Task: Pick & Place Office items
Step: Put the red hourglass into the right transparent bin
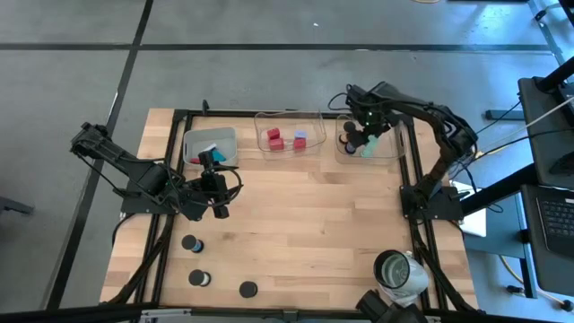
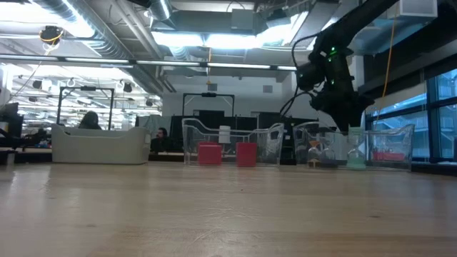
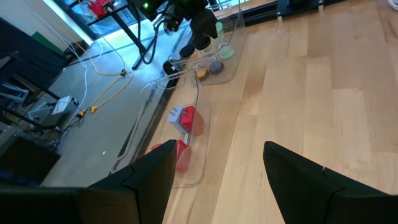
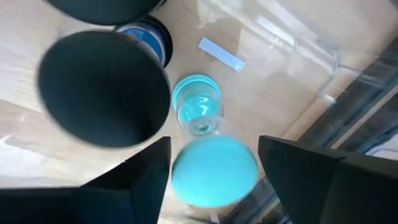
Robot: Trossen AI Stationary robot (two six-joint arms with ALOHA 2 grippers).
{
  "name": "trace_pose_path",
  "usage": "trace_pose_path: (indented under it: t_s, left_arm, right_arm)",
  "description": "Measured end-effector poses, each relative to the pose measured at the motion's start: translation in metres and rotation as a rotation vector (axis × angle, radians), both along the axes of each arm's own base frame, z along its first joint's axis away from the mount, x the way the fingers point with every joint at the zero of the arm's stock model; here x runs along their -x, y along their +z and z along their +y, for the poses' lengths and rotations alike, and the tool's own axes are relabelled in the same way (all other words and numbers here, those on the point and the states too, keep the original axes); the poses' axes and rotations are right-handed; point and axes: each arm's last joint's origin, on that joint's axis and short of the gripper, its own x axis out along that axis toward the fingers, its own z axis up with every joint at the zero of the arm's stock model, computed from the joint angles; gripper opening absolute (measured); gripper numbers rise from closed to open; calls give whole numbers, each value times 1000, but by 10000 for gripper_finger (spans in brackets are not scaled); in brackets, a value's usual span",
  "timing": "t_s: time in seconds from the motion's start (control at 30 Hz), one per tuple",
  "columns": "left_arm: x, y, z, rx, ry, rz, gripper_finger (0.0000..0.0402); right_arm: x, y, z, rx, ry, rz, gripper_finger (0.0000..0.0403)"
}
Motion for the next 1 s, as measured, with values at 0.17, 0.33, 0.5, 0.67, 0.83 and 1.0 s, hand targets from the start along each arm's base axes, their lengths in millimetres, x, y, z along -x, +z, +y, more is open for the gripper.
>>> trace_pose_path:
  t_s: [0.17,0.33,0.5,0.67,0.83,1.0]
  left_arm:
    - [0,0,0,10,7,-8,236]
    - [0,0,0,23,10,-13,236]
    - [0,-1,-1,112,23,-44,236]
    - [0,-2,-3,272,27,-68,236]
    - [2,-6,-3,375,41,-45,236]
    - [1,-9,-7,501,0,4,236]
  right_arm:
    - [7,23,8,61,-24,-58,271]
    - [17,54,26,148,-53,-145,279]
    - [15,90,60,290,46,-313,269]
    - [-2,120,98,427,207,-569,258]
    - [-29,132,137,453,383,-753,253]
    - [-59,125,177,411,544,-821,252]
